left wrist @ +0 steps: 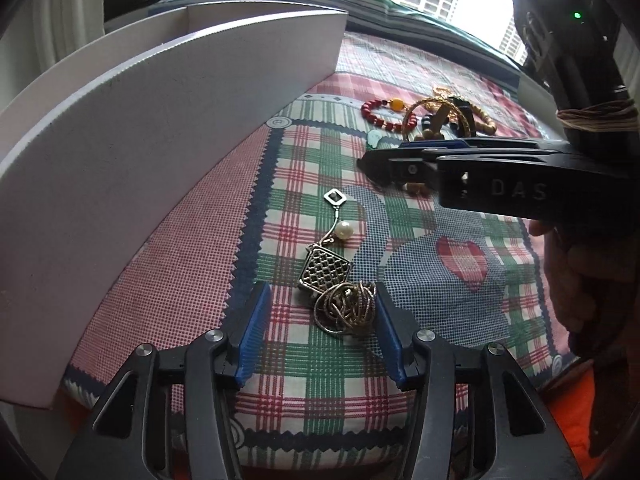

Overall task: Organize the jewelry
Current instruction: 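Grasp the silver pendant and rings with the left gripper, then carry pendant into white box with left gripper while right gripper drops green jade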

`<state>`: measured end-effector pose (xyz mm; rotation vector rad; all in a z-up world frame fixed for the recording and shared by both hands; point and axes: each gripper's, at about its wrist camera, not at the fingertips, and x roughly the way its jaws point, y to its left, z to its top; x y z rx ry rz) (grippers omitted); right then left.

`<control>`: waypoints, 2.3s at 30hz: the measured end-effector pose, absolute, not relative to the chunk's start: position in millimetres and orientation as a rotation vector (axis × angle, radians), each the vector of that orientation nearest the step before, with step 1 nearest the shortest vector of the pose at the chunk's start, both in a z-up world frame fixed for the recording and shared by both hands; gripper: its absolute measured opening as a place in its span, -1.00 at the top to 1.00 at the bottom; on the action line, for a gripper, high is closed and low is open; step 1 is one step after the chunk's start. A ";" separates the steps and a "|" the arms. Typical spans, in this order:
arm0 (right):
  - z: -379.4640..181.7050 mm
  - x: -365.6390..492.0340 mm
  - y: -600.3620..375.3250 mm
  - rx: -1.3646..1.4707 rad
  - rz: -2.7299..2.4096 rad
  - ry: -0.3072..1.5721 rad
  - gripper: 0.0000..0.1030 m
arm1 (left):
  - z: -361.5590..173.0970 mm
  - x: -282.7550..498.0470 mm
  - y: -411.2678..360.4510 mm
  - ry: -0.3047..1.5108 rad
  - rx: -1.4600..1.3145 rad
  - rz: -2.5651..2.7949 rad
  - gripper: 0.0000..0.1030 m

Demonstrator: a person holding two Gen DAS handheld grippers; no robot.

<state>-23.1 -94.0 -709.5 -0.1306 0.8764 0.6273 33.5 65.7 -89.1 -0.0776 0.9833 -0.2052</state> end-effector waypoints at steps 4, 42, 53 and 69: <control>-727.4 -0.1 -74.4 -0.225 0.618 0.925 0.25 | -90.7 34.3 66.9 0.987 -0.075 -0.216 -0.03; -552.1 -60.4 -84.9 -0.031 0.789 0.668 0.70 | 106.7 34.3 195.0 0.727 -0.323 -0.034 0.95; -558.6 -0.7 64.6 -0.161 0.909 0.737 0.70 | 31.4 72.2 254.8 0.880 -0.341 0.188 0.93; -559.0 -26.9 -6.3 -0.137 0.607 0.703 -0.64 | 31.7 49.2 176.4 0.796 -0.188 0.135 -0.73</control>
